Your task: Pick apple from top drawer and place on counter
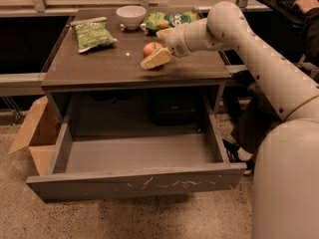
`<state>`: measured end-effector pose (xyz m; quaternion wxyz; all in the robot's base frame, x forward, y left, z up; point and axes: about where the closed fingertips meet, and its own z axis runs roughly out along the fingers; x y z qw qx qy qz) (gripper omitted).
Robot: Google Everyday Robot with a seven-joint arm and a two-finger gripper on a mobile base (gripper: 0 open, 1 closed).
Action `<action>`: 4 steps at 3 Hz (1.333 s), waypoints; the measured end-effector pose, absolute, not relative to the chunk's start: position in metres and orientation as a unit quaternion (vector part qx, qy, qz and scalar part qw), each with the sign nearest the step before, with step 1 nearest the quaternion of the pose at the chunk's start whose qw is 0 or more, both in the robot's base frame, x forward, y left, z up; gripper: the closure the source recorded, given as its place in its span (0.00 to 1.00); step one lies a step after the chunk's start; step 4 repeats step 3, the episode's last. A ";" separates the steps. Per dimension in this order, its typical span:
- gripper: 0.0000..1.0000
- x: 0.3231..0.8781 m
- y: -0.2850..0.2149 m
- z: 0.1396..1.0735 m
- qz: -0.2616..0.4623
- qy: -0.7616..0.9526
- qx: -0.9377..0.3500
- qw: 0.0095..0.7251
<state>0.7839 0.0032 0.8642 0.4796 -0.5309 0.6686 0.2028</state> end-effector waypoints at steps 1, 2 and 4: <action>0.00 0.781 -0.001 0.868 0.196 0.667 -0.521 0.494; 0.00 0.765 -0.019 0.889 0.175 0.661 -0.505 0.528; 0.00 0.740 -0.038 0.903 0.162 0.649 -0.480 0.568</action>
Offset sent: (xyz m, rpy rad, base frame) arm -0.0463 -0.0601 0.0488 0.0780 -0.1772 -0.1664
